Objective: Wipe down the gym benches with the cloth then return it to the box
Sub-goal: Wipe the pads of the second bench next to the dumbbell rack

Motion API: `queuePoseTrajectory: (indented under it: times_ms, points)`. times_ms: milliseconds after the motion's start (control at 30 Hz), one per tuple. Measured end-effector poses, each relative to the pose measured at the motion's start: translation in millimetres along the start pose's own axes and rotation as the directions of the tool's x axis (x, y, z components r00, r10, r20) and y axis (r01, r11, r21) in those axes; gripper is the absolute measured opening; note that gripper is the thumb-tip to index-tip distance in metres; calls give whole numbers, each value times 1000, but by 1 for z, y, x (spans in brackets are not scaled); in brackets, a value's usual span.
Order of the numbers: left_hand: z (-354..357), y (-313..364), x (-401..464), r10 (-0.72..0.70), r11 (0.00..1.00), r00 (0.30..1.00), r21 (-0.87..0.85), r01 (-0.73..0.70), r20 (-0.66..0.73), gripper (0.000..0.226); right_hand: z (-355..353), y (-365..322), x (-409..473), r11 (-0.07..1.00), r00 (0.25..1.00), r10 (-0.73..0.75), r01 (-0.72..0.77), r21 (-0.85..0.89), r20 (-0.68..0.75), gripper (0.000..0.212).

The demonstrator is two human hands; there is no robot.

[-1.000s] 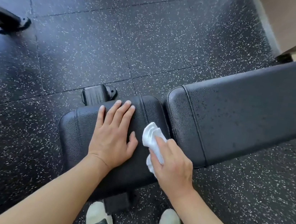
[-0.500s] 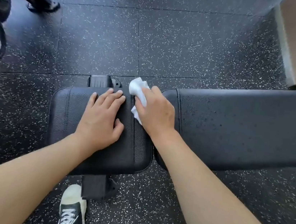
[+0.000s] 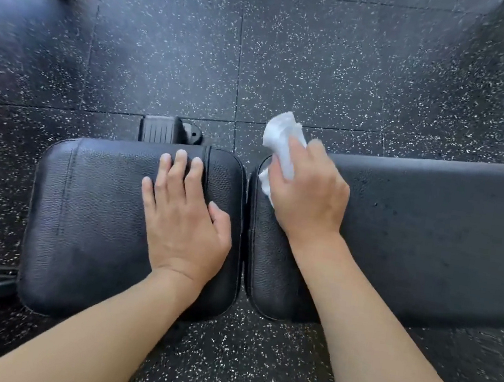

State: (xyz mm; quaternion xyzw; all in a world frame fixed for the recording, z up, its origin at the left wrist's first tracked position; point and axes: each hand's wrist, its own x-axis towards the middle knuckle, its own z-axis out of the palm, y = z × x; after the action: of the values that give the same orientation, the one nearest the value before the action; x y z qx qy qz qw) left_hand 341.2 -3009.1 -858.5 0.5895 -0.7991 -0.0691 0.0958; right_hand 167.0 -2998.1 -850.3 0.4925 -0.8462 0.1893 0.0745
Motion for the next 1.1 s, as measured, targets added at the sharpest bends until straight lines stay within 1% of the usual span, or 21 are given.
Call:
queuePoseTrajectory:
  times_ms: [67, 100, 167, 233, 300, 367, 433, 500, 567, 600, 633, 700, 733, 767, 800, 833, 867, 1000, 1100]
  points:
    - [0, -2, -1, -3, 1000, 1000, 7, 3, -1, 70, 11, -9, 38, 996, 995, 84, -85, 25, 59, 25]
    - [-1, -2, 0, -7, 1000, 1000, 10, 7, 1, 70, 14, -13, 48, 995, 990, 94, -98, 30, 106, 23]
    - [-2, -1, -1, -14, 1000, 1000, 6, 14, 0, 70, 14, -17, 52, 996, 984, 69, -76, 40, 162, 22]
    - [-2, 0, -1, -9, 1000, 1000, 5, 9, -3, 70, 4, -17, 34, 999, 988, 11, -18, 45, 155, 23]
    - [-1, 0, 0, -5, 1000, 1000, 6, 5, -10, 70, -9, -14, -6, 995, 990, -76, 67, 75, 118, 33]
    - [0, 0, 1, 0, 1000, 1000, 9, 0, -14, 71, -23, -8, -61, 968, 968, -227, 212, 131, 106, 44]
    - [1, -1, 1, 0, 1000, 1000, 5, 0, -15, 72, -38, 8, -110, 926, 933, -340, 310, 214, 117, 41]
    - [0, -1, 1, -1, 1000, 1000, -3, 1, -16, 72, -48, 31, -130, 905, 924, -372, 339, 256, 91, 36]
    - [0, -1, 0, -2, 1000, 1000, -3, 2, -12, 72, -52, 53, -123, 920, 942, -334, 314, 234, 47, 34]
    - [0, -1, 0, -1, 1000, 1000, -1, 1, -12, 72, -50, 60, -111, 937, 953, -303, 292, 194, 28, 35]
    - [0, -1, 0, -1, 1000, 1000, 2, 1, -14, 72, -45, 65, -94, 960, 966, -259, 255, 119, 20, 38]
    - [1, -1, 1, -1, 1000, 1000, 5, 1, -14, 72, -31, 67, -53, 991, 993, -113, 115, -65, 21, 48]
    - [1, -1, 0, -2, 1000, 1000, 5, 2, -12, 72, -23, 62, -33, 994, 999, -27, 30, -107, 26, 51]
    - [1, -1, 0, -3, 1000, 1000, 4, 3, -13, 72, -16, 53, -13, 993, 998, 54, -49, -111, 37, 50]
    - [1, -1, 0, -4, 1000, 1000, 3, 4, -13, 72, -10, 42, 4, 992, 993, 106, -102, -79, 47, 43]
    - [1, -1, 0, -4, 1000, 1000, 2, 4, -12, 72, -5, 29, 17, 992, 991, 123, -122, -32, 55, 36]
    - [1, -1, 0, -3, 1000, 1000, 3, 3, -11, 72, 0, 15, 26, 994, 992, 106, -106, 1, 64, 33]
    - [1, -1, 0, -3, 1000, 1000, 5, 3, -19, 72, 5, -20, 28, 993, 986, -95, 84, 80, 136, 32]
    - [2, -1, 0, 0, 1000, 1000, 5, 0, -28, 72, -6, 9, 21, 978, 970, -191, 175, 116, 151, 39]
